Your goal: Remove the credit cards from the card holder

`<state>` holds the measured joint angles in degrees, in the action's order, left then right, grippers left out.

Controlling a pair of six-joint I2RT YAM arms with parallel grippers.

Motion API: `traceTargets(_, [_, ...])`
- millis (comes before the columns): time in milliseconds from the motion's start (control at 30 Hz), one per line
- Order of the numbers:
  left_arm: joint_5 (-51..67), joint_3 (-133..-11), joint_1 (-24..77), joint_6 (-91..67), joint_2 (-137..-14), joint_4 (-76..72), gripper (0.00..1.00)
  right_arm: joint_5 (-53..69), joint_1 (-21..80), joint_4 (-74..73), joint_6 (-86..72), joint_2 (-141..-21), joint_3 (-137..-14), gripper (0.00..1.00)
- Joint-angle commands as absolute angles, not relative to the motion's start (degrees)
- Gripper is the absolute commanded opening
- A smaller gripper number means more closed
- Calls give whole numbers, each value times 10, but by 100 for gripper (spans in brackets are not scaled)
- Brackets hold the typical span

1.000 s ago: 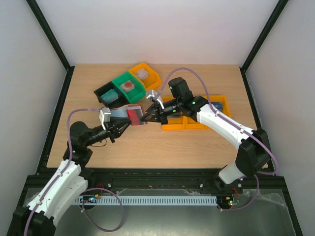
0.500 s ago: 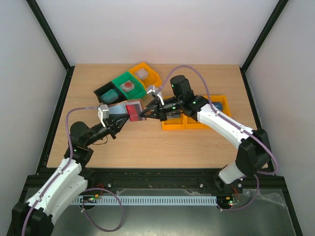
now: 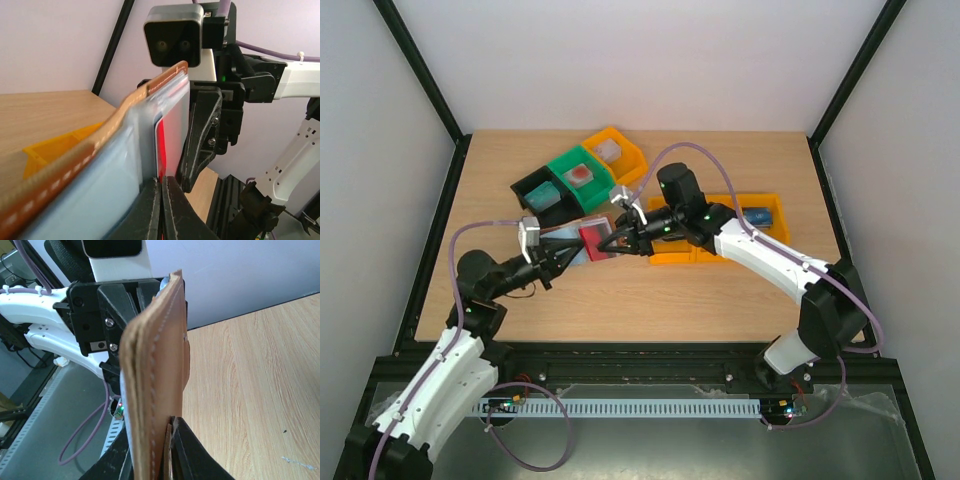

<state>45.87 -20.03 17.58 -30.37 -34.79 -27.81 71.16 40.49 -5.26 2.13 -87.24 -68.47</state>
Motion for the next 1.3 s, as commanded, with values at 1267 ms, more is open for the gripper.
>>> traceTargets(1267, [530,-221,235,-296,-376,-410,7,731,463,158,-109,-909,-678,2])
